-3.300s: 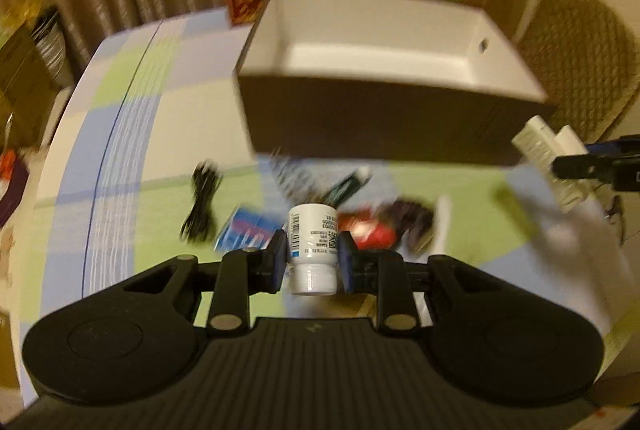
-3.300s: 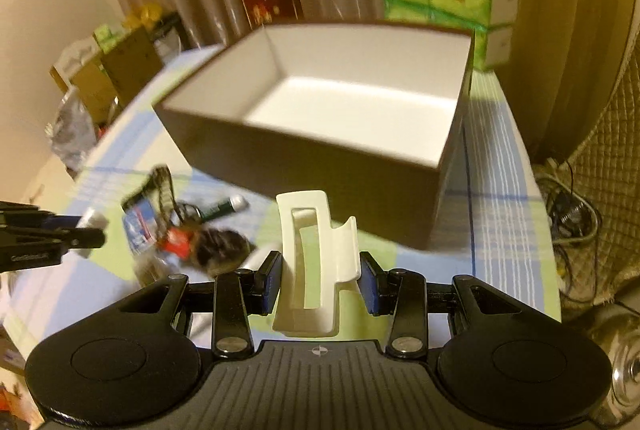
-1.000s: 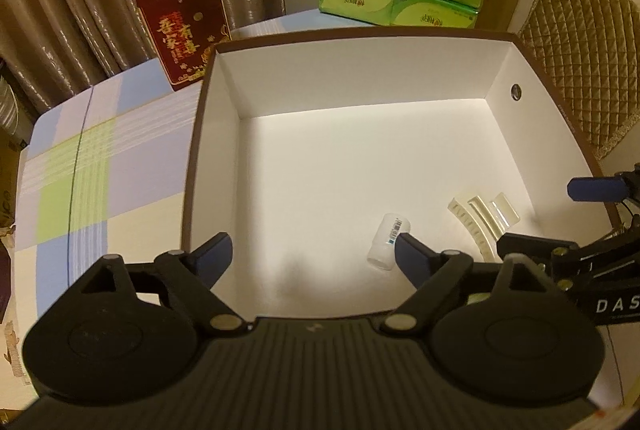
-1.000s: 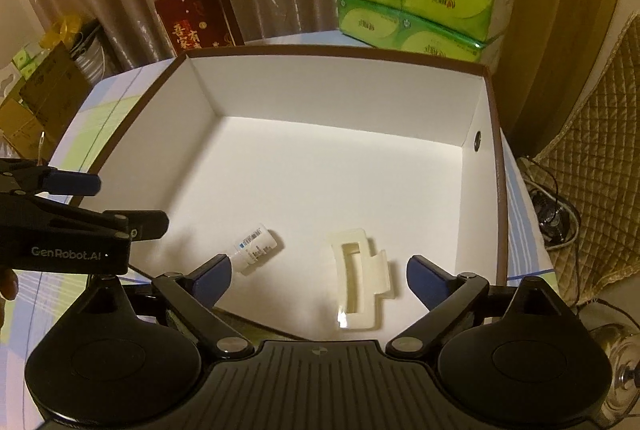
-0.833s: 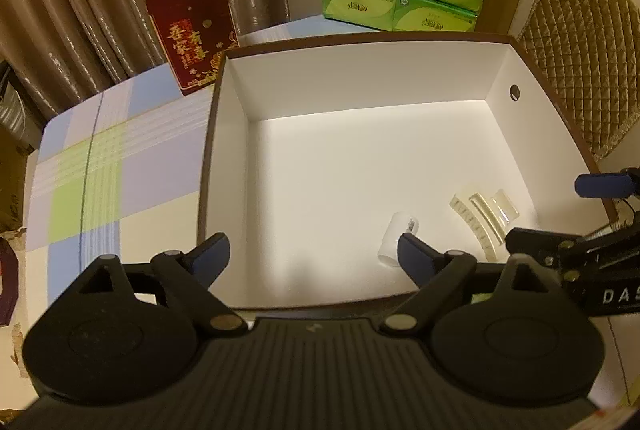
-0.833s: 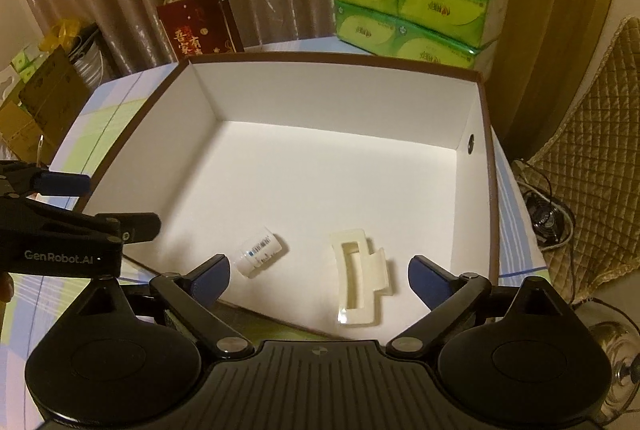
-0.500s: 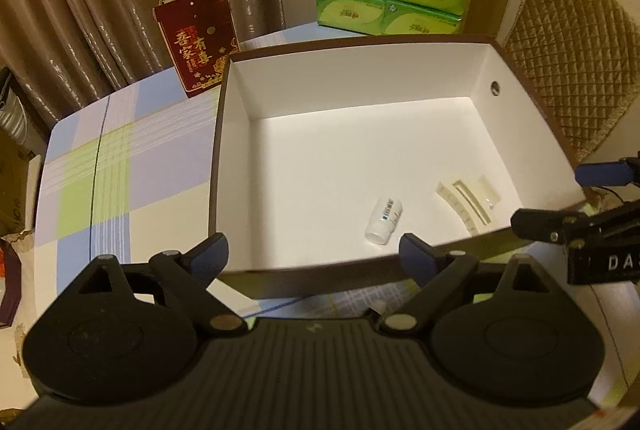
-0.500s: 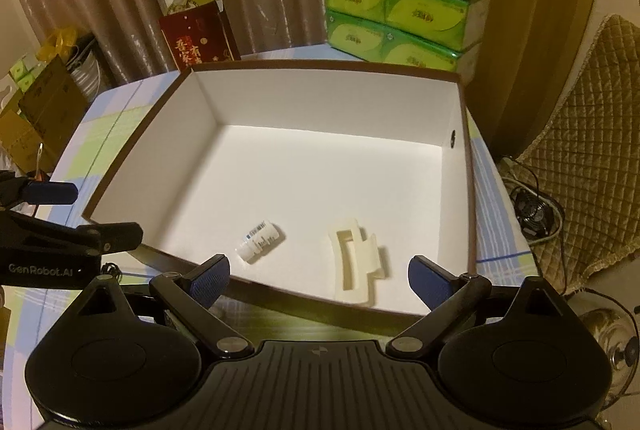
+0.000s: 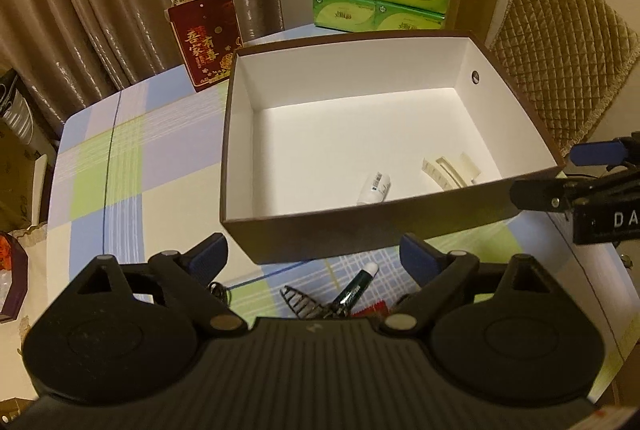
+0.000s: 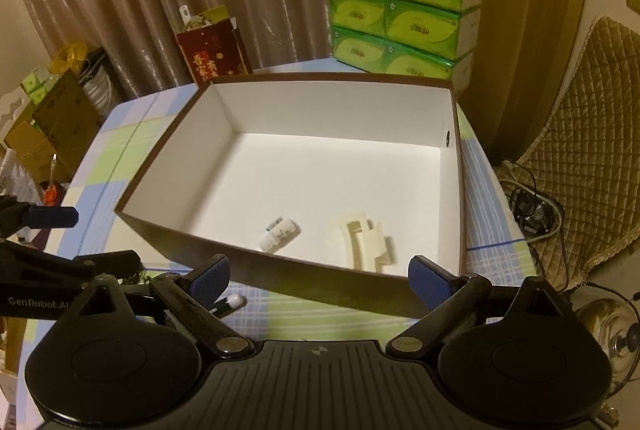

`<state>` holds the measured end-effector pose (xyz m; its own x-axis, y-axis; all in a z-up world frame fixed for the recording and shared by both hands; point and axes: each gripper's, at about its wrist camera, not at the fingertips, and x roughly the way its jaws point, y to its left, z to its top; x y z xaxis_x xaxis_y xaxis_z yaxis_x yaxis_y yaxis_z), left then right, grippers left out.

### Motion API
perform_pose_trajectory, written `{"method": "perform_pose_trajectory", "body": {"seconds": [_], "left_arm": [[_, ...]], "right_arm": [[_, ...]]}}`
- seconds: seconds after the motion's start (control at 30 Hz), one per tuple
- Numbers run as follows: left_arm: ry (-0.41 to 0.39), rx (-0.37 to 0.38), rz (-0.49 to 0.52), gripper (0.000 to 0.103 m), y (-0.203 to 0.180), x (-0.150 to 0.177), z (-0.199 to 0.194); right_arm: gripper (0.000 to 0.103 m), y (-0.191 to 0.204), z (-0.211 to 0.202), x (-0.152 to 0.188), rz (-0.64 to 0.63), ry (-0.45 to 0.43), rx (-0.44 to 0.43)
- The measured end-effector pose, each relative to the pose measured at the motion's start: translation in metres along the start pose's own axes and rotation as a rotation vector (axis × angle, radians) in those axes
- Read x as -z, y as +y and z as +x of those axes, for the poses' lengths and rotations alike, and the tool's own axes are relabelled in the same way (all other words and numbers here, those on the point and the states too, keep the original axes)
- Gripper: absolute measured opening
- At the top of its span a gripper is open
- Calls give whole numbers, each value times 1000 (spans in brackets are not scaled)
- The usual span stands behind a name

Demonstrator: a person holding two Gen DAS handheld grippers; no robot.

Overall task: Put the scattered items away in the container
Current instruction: 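Withdraw both grippers from the box back toward the scattered items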

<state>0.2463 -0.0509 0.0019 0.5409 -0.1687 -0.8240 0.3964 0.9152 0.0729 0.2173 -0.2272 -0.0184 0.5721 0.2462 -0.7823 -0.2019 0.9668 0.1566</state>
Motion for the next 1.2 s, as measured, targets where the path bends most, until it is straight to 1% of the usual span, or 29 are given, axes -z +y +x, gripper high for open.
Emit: {"method": "perform_pose_trajectory", "body": {"seconds": [0.1,0.3,0.47,0.63,0.8,0.93,1.2], "left_arm": [[-3,-2,-9,91,1,4,-6],[-6,-2,-21,91,0,15,-15],[7,10,-33,91,0,28,-21],[3,7,-37,91,1,41,-31],[-4,4,-55,91,2,59,-40],[7,14,-68,91,3,77,-42],[19,21,-97,89,5,107,-39]], "right_arm": [[94,2,-5,4,-4,-6,1],[94,6,-11,16,8,-8,-24],[94,10,-15,28,6,6,-19],[94,13,-23,38,2,-4,-21],[94,16,-30,52,9,-10,-27],[94,16,-32,64,20,-7,-29],[94,16,-29,89,32,24,-27]]}}
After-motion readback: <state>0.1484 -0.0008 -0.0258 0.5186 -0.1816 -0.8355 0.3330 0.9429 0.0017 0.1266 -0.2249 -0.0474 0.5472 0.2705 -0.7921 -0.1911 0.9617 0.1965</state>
